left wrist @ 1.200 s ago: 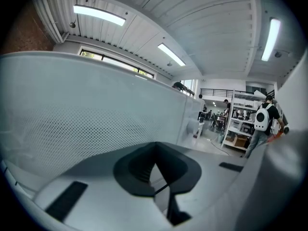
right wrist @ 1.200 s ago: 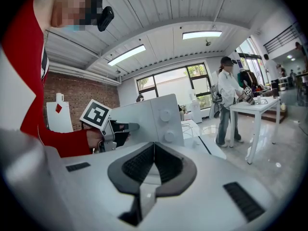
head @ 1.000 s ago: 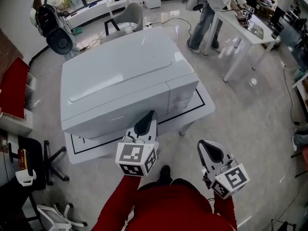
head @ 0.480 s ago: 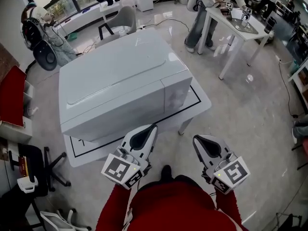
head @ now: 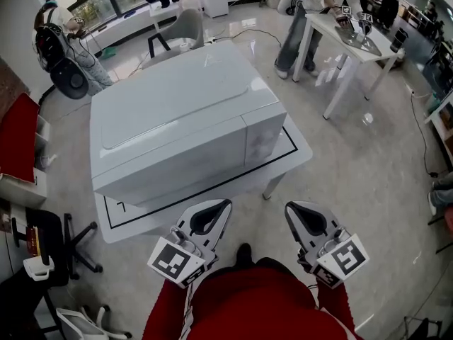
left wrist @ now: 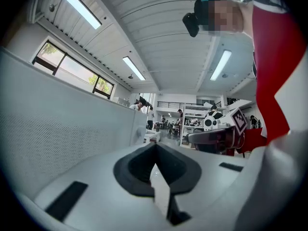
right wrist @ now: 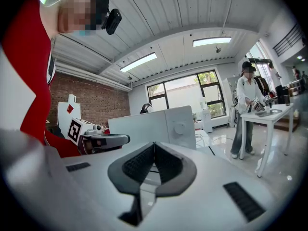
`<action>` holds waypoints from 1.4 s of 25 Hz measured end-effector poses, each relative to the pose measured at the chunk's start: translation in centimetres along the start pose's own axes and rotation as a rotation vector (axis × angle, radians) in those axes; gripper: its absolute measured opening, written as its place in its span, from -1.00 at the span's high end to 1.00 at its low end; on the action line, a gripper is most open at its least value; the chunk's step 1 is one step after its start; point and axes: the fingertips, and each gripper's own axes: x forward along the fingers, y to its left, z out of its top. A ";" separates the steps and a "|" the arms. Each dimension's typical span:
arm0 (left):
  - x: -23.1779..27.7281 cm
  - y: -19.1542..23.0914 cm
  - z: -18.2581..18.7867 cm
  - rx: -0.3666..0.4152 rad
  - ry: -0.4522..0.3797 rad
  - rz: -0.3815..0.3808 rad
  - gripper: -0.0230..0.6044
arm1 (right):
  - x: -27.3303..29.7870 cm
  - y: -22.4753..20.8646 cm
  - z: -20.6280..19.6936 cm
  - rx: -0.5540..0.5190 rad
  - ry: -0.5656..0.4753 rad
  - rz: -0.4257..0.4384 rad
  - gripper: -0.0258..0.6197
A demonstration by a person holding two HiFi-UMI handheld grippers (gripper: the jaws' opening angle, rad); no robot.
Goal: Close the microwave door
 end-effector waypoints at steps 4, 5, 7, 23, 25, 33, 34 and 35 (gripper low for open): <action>-0.5 0.1 -0.1 -0.022 -0.002 0.020 0.90 | -0.1 -0.1 0.4 -0.003 -0.018 0.007 0.88; -0.6 0.1 -0.1 -0.030 -0.004 0.025 0.90 | -0.1 -0.1 0.4 -0.004 -0.020 0.009 0.88; -0.9 0.1 -0.1 -0.039 -0.006 0.031 0.90 | -0.1 0.0 0.3 -0.011 -0.017 0.011 0.88; -1.2 -0.6 -0.5 -0.029 0.006 0.023 0.90 | -0.3 0.4 0.1 -0.038 -0.009 -0.006 0.88; -1.3 -0.6 -0.6 -0.026 0.005 0.022 0.90 | -0.3 0.4 -0.1 -0.038 -0.005 -0.009 0.88; -1.4 -0.9 -0.8 -0.018 0.007 0.029 0.90 | -0.4 0.8 0.3 -0.016 -0.023 0.008 0.88; -1.4 -0.9 -0.7 -0.018 0.007 0.031 0.90 | -0.5 0.7 0.2 -0.017 -0.017 0.004 0.88; -1.4 -0.9 -0.7 -0.018 0.006 0.031 0.90 | -0.6 0.6 0.0 -0.016 -0.011 0.000 0.88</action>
